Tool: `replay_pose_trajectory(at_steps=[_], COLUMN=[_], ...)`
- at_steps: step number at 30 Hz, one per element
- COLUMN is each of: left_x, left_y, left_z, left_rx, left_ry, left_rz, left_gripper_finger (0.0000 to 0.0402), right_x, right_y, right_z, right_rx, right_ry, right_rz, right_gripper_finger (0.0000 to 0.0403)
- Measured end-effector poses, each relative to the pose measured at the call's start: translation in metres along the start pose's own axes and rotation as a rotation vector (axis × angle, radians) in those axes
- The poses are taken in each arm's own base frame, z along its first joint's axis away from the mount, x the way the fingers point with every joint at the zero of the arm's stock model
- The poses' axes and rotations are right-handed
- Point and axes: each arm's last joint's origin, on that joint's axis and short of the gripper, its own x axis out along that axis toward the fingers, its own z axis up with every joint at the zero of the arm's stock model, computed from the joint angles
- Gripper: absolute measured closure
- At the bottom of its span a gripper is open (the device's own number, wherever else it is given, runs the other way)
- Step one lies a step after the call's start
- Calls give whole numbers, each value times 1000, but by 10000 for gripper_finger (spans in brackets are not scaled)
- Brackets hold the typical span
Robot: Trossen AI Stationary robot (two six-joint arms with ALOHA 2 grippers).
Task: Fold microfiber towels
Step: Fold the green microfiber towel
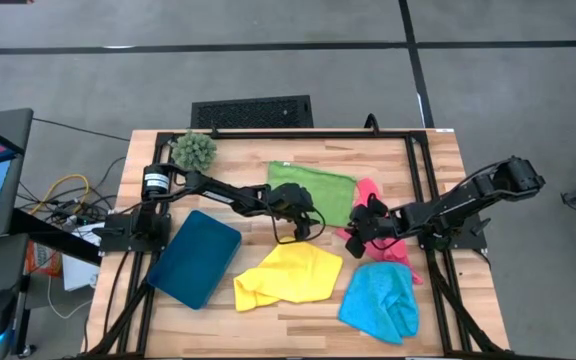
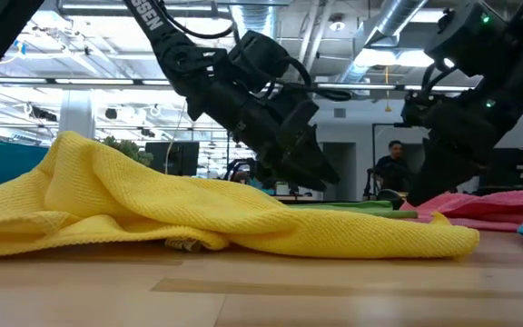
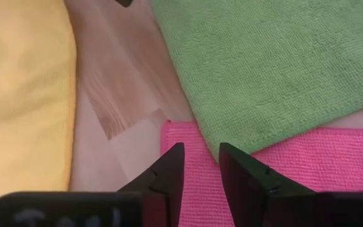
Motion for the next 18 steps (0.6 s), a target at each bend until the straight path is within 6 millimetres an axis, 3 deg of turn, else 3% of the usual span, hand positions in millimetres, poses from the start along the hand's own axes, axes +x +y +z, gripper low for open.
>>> replay_pose_trajectory(at_steps=[18], left_x=[15], left_y=[5], left_z=[-24], left_rx=[23], left_ry=[88], left_rz=[28], left_gripper_finger=[198], right_x=[-1], right_y=[-1], right_z=[-1], right_rx=[-17], right_ry=[44], right_rz=[-9], right_gripper_finger=[283])
